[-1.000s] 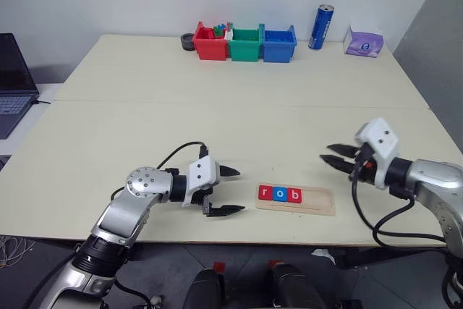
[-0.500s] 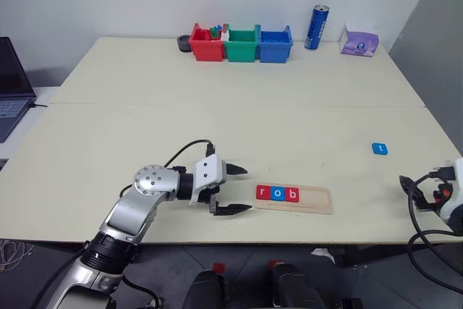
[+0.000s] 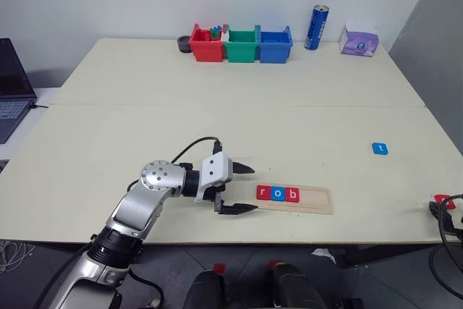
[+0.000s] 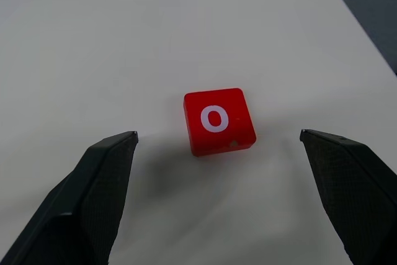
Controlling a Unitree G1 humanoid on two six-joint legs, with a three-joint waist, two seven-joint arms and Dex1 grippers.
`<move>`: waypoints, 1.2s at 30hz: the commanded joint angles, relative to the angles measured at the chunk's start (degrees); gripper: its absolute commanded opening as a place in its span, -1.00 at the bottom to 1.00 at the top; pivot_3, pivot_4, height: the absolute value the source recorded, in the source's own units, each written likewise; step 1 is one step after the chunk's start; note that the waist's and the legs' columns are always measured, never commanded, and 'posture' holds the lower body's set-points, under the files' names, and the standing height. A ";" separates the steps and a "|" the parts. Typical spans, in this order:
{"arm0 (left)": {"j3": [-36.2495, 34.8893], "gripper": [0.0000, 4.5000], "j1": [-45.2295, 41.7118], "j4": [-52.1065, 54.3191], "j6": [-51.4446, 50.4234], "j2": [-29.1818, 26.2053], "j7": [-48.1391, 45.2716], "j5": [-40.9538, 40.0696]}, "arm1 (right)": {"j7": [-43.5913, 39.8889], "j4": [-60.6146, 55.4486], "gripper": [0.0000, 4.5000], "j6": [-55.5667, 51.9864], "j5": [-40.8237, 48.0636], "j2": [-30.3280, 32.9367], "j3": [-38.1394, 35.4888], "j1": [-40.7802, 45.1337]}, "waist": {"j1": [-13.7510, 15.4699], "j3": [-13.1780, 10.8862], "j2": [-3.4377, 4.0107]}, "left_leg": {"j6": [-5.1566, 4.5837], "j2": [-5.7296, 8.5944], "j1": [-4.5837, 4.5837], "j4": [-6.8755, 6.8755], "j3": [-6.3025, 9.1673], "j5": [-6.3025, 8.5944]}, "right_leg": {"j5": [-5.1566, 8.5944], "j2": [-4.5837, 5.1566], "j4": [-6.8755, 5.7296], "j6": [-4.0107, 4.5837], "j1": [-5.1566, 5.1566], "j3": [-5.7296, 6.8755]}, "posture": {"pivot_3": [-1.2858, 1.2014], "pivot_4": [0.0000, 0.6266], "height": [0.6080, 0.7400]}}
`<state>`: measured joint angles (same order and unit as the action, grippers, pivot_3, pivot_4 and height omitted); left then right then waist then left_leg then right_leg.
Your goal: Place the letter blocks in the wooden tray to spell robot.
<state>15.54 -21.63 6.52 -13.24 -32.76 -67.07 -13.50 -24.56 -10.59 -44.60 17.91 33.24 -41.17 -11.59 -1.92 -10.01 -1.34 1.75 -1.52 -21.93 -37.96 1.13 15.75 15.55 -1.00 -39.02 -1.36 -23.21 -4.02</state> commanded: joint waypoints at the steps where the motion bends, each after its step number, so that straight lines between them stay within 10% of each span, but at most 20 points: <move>1: -0.45 1.00 -0.32 1.88 0.58 -0.34 -0.31 -0.63 | -0.56 2.44 0.98 3.15 -0.11 1.70 1.19 1.96 | 0.01 0.01 0.01 | 0.00 0.00 0.00 0.00 -0.02 0.00 | 0.00 0.00 0.00 0.00 0.00 0.00 | 0.03 -0.52 1.00; 11: -0.86 1.00 0.33 1.87 1.02 -0.95 0.19 -0.24 | 2.87 9.43 0.91 -0.18 0.06 1.65 1.92 5.73 | 0.04 0.03 -0.03 | 0.00 0.00 -0.01 -0.01 0.01 0.00 | -0.01 0.01 0.01 -0.01 0.02 -0.03 | 0.03 -0.52 1.00; 20: -1.20 1.00 0.95 1.32 1.86 -1.78 0.13 -0.18 | 3.11 6.89 -0.36 -4.17 1.72 1.20 2.50 4.23 | 0.39 0.14 -0.21 | 0.00 -0.02 -0.03 -0.05 0.10 0.00 | -0.01 0.08 0.06 -0.03 0.09 -0.02 | 0.03 -0.52 1.00; 36: -2.66 1.00 3.71 1.29 2.78 -3.94 2.03 0.01 | 8.38 -23.45 -0.36 -15.82 6.21 -8.54 23.21 5.21 | -0.77 0.13 -0.18 | 0.00 -0.13 -0.01 0.03 0.21 0.00 | -0.01 -0.15 0.00 0.01 0.01 0.03 | 0.03 -0.52 1.00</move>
<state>14.22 -18.07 6.40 -11.67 -36.31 -65.52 -13.33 -17.62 -32.09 -58.84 23.79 25.35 -19.91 -6.76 -2.69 -9.88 -1.52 1.75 -1.65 -21.95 -37.93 1.34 15.75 15.54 -1.12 -39.00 -1.35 -23.19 -4.00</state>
